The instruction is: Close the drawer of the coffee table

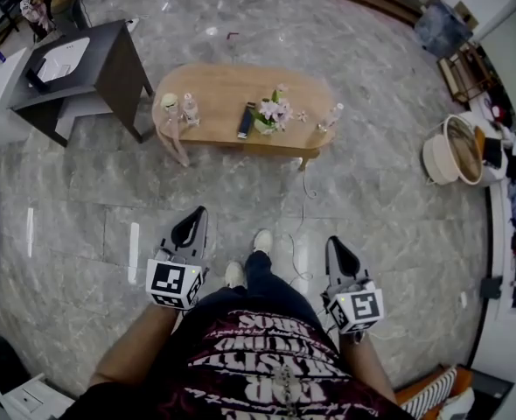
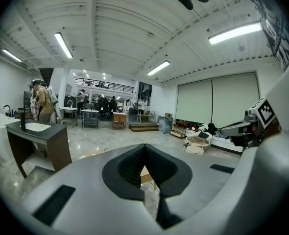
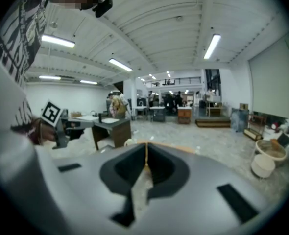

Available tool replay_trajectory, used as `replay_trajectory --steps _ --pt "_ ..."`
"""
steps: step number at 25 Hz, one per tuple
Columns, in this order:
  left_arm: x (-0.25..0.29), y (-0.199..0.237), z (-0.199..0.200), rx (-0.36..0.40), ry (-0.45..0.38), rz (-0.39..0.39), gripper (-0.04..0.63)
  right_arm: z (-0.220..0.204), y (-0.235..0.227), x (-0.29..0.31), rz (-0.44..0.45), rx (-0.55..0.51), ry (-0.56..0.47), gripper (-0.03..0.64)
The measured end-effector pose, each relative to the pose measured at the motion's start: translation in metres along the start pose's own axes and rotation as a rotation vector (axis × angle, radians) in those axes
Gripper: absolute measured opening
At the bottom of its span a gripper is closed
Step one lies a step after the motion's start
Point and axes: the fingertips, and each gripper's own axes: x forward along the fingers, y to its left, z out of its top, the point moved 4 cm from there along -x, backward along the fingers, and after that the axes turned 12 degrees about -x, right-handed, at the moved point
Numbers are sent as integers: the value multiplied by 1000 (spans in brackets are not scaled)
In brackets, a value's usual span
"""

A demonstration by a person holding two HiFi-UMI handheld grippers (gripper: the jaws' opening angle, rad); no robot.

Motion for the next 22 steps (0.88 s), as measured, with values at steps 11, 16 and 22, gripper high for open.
replay_trajectory --steps 11,16,22 --pt "4 -1 1 1 -17 -5 25 4 -1 -1 -3 -10 -1 35" --pt "6 -4 2 -14 -26 -9 25 9 1 -3 6 -34 0 35" --pt "9 3 -2 -61 -31 -2 25 7 0 -6 1 -55 18 35"
